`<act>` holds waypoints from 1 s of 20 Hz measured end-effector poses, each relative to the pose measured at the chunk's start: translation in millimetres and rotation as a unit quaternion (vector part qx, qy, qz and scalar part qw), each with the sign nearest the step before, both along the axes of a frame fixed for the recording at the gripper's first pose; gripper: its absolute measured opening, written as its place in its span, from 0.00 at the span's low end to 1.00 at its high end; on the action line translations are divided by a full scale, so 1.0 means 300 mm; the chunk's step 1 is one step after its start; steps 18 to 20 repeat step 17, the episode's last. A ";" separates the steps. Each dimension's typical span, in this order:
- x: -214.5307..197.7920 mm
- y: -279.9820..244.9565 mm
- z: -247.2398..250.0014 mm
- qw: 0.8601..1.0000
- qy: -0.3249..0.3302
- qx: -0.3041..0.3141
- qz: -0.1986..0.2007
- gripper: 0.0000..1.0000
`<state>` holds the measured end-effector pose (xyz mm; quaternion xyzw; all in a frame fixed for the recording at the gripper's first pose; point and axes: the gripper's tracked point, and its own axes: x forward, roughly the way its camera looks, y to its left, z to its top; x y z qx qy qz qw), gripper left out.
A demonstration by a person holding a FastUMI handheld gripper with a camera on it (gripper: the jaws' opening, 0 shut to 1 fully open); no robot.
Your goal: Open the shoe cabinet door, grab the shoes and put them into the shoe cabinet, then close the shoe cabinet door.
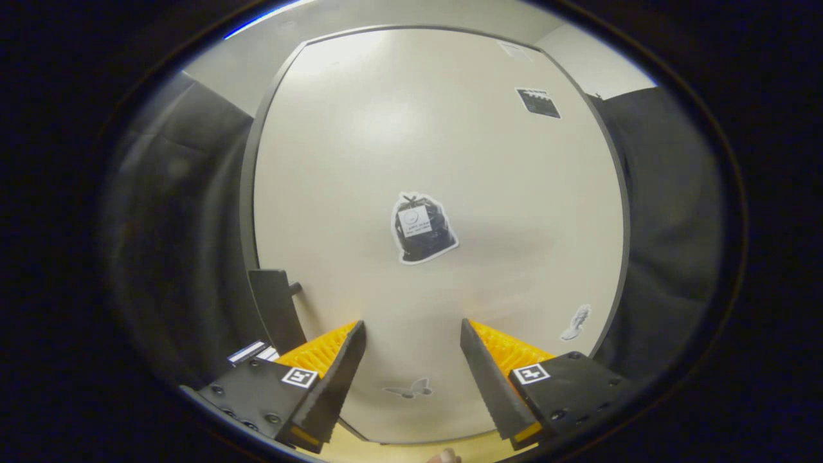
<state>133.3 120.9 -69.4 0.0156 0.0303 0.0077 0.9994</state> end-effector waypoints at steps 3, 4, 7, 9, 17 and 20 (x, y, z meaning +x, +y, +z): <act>0.003 -0.001 -0.003 1.000 0.002 -0.002 0.002 0.95; 0.003 0.001 -0.004 1.000 0.002 -0.002 0.003 0.95; 0.002 -0.001 -0.004 1.000 0.003 -0.002 0.006 0.95; 0.001 -0.002 -0.005 1.000 0.002 -0.003 0.008 0.95; -0.081 -0.050 0.056 1.000 -0.019 -0.001 0.003 0.95; -0.081 -0.050 0.056 1.000 -0.019 -0.001 0.003 0.95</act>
